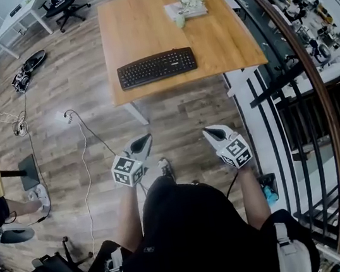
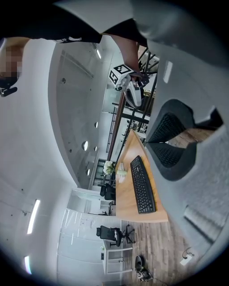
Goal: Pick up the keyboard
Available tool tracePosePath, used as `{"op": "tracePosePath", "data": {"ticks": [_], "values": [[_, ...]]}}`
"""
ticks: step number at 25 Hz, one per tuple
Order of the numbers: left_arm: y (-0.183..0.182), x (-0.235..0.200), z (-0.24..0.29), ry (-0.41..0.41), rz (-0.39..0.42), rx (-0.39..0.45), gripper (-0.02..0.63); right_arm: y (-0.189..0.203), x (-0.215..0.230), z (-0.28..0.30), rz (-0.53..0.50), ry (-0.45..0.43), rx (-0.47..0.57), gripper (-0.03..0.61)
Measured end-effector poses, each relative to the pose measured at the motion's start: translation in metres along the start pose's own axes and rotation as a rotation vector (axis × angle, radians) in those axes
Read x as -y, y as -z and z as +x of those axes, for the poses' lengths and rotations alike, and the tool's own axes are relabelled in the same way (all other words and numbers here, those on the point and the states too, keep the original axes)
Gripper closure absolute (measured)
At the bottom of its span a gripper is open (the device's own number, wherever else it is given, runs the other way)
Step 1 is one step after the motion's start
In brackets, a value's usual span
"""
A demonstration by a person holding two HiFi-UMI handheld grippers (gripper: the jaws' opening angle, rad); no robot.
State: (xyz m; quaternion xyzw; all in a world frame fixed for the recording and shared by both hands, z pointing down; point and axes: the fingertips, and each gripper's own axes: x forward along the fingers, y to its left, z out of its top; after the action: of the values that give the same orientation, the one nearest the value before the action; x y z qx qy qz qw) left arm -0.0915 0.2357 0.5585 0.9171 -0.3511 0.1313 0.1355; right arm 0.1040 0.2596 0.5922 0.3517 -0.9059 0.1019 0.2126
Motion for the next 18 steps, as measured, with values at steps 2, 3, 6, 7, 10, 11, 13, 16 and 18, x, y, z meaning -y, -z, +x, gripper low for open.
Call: {"op": "tracePosePath", "data": {"ticks": [2, 3, 6, 7, 10, 11, 13, 16, 18], "values": [[-0.003, -0.012, 0.005, 0.008, -0.001, -0.001, 0.603, -0.006, 0.006, 0.009, -0.002, 0.010, -0.003, 0.575], [-0.005, -0.018, 0.007, 0.012, -0.001, -0.002, 0.603, -0.010, 0.009, 0.014, -0.003, 0.014, -0.003, 0.574], [-0.009, -0.036, 0.013, 0.022, -0.002, -0.002, 0.603, -0.018, 0.015, 0.027, -0.005, 0.029, -0.016, 0.575], [-0.011, -0.042, 0.015, 0.025, -0.002, 0.000, 0.603, -0.020, 0.017, 0.031, -0.008, 0.033, -0.025, 0.575], [-0.013, -0.057, 0.018, 0.034, -0.005, 0.002, 0.603, -0.025, 0.020, 0.044, -0.023, 0.046, -0.040, 0.575], [-0.013, -0.061, 0.019, 0.038, -0.006, 0.002, 0.603, -0.027, 0.021, 0.048, -0.026, 0.051, -0.038, 0.574], [-0.014, -0.069, 0.019, 0.044, -0.004, -0.001, 0.603, -0.032, 0.022, 0.055, -0.028, 0.056, -0.032, 0.575], [-0.017, -0.079, 0.025, 0.057, 0.004, -0.002, 0.603, -0.036, 0.025, 0.062, -0.013, 0.065, -0.045, 0.574], [-0.019, -0.086, 0.027, 0.064, 0.014, -0.003, 0.603, -0.036, 0.028, 0.067, -0.014, 0.077, -0.049, 0.574]]}}
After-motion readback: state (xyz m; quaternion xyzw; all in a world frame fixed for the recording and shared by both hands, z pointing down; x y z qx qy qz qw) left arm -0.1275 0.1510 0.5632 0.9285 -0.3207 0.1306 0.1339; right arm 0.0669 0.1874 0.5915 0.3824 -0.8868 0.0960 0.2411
